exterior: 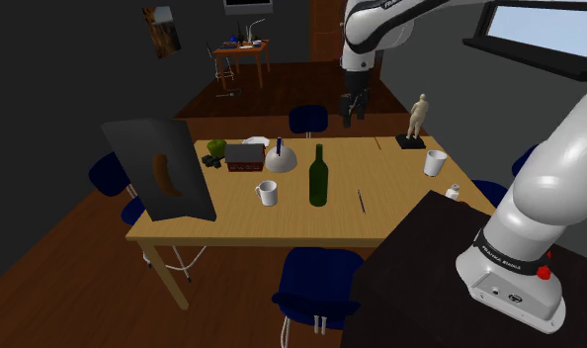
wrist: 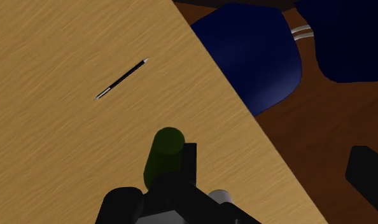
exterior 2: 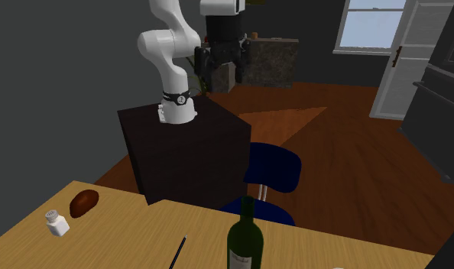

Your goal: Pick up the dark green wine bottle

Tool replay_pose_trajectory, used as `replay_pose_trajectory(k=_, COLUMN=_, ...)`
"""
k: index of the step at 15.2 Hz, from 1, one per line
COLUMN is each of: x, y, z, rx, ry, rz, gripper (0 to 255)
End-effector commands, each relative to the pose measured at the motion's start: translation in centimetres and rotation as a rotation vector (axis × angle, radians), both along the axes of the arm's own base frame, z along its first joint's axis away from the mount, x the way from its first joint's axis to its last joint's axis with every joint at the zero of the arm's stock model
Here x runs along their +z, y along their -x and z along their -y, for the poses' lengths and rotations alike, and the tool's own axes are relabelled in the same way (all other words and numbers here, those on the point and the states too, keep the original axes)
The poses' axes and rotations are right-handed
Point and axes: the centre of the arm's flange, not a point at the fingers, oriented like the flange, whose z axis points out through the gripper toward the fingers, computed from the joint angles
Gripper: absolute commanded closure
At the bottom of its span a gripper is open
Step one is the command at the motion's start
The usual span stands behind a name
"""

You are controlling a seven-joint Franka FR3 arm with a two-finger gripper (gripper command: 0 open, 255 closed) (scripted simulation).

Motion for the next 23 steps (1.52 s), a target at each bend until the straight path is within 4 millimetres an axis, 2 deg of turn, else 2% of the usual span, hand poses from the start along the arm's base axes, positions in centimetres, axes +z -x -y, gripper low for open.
replay_pose_trajectory(k=1, x=-1.6, y=-1.9, z=0.5, rx=0.006, ry=0.004, rz=-0.002, gripper=0)
replay_pose_trajectory(k=20, x=-17.4, y=-21.0, z=5.2, rx=0.059, ry=0.036, rz=-0.026, gripper=0)
replay_pose_trajectory(k=23, x=-18.7, y=-21.4, z=5.3, rx=0.060, ry=0.037, rz=-0.027, gripper=0)
